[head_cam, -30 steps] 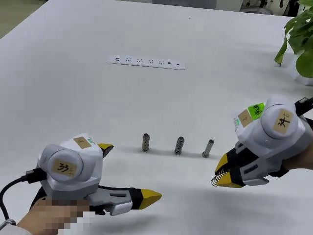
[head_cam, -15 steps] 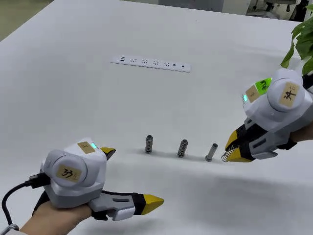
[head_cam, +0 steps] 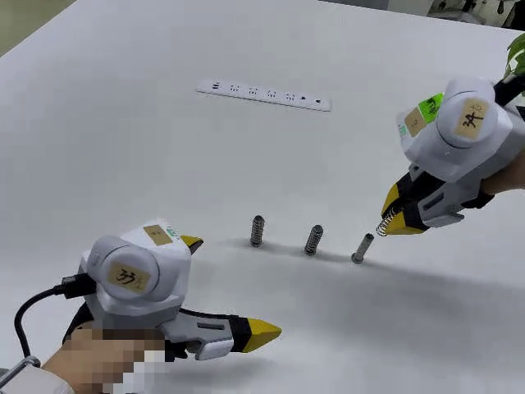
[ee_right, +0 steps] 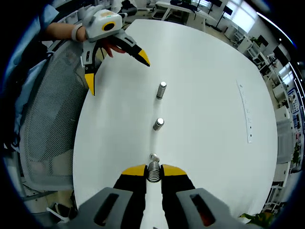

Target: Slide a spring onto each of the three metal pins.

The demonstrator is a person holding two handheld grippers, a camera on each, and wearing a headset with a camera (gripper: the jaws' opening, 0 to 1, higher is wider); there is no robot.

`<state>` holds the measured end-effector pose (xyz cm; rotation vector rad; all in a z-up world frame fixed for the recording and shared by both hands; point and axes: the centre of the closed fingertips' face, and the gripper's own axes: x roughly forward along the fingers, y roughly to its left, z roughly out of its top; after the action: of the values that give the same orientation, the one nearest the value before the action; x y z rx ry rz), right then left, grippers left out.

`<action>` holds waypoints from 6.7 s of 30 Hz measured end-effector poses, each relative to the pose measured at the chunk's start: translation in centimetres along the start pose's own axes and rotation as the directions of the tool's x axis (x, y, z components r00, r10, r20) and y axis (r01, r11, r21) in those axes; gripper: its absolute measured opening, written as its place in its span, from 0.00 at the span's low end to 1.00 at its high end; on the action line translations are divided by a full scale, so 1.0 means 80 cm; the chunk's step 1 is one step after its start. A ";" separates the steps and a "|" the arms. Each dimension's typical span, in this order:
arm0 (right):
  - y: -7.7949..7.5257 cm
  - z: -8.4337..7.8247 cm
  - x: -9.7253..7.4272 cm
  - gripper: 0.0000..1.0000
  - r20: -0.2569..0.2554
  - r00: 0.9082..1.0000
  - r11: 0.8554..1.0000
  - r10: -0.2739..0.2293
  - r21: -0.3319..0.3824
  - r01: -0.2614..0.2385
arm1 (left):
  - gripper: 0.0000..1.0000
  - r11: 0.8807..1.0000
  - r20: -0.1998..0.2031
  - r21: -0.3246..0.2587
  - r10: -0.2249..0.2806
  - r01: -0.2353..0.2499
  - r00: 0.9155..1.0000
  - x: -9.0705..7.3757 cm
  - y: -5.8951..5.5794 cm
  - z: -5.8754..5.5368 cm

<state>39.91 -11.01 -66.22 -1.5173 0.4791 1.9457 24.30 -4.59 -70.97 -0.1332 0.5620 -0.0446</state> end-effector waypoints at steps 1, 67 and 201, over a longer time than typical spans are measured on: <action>0.000 0.000 0.001 0.12 -0.003 1.000 1.000 0.004 -0.002 -0.004 | 0.99 1.000 -0.003 0.002 0.000 0.000 1.000 0.000 0.001 -0.001; 0.002 -0.012 0.058 0.12 -0.109 0.992 0.997 0.058 -0.047 -0.064 | 0.97 0.999 -0.056 -0.011 -0.037 0.036 0.998 0.001 -0.003 -0.019; 0.124 -0.057 0.020 0.98 0.386 0.779 0.672 -0.494 0.738 0.060 | 1.00 0.999 -0.015 0.032 0.037 -0.037 0.999 0.004 0.008 -0.013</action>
<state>36.44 -20.82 -69.90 -0.4467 0.5656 1.5628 24.00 -4.12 -72.07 -0.0917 0.5790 -0.0186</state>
